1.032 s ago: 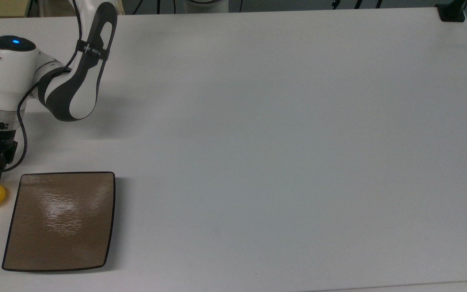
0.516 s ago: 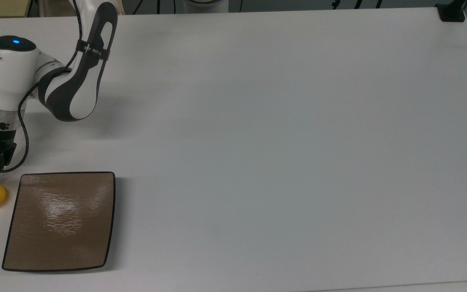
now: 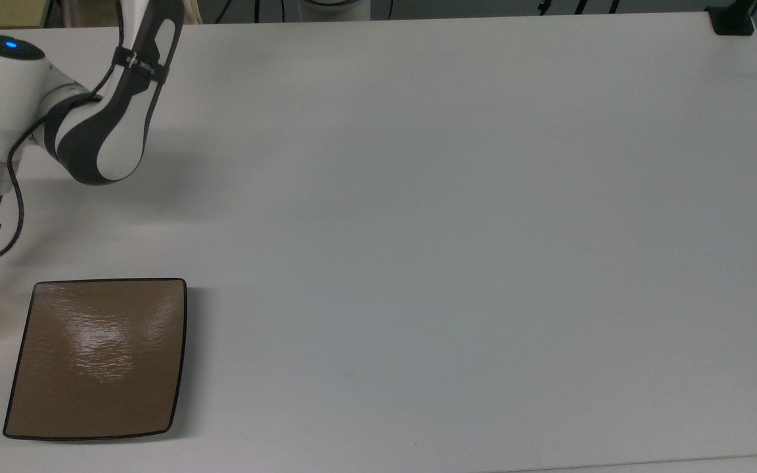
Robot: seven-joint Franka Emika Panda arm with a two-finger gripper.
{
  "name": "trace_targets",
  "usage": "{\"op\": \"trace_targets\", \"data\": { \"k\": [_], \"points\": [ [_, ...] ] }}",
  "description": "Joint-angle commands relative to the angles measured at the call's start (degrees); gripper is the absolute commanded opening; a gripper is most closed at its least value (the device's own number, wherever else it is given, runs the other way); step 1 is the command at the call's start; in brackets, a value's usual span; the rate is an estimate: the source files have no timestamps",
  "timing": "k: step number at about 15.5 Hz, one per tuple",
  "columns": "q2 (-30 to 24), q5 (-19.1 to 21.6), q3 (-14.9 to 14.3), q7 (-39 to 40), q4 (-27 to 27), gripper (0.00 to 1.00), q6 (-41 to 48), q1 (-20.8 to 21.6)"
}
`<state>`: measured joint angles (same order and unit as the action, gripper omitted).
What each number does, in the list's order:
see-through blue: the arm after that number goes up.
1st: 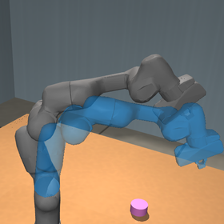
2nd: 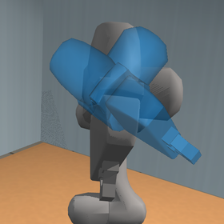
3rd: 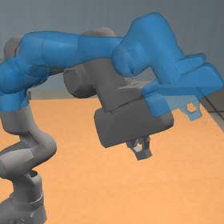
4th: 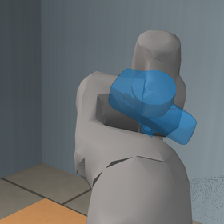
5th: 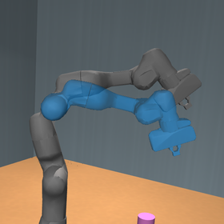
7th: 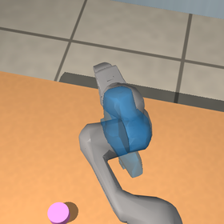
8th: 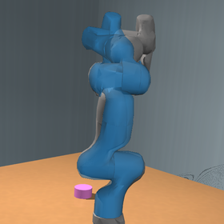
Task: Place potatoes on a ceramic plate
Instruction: 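Lift the yellow potato off the table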
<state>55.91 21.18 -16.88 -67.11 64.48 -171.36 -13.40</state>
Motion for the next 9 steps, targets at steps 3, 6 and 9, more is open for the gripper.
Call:
{"op": "trace_targets", "data": {
  "k": [3,6,9],
  "points": [
    [-5.4,0.8,0.2,0.8,2.3,0.46,0.0,0.9],
    [-6.8,-0.6,2.0,1.0,3.4,0.46,0.0,1.5],
    [-12.9,-5.3,4.8,3.2,11.8,0.47,0.1,3.2]
  ]
}}
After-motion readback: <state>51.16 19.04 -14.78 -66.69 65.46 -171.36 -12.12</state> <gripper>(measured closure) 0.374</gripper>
